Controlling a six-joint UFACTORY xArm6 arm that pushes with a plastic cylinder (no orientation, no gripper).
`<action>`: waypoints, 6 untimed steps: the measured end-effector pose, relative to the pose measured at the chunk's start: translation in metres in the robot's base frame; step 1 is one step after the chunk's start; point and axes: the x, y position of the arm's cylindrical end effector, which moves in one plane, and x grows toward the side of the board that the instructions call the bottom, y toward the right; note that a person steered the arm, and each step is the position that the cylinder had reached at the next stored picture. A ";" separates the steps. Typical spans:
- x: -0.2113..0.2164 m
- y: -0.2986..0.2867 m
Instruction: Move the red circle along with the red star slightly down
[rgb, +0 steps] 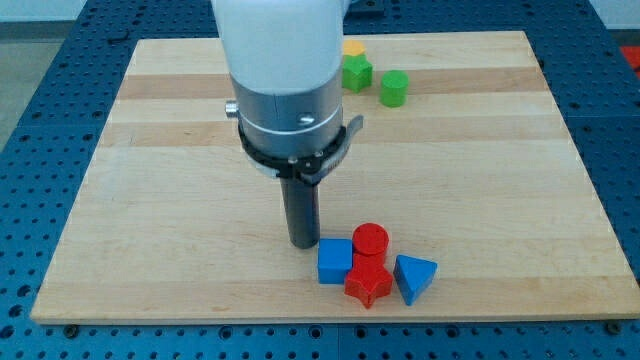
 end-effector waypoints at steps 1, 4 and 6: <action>-0.021 0.000; -0.047 0.040; -0.017 0.075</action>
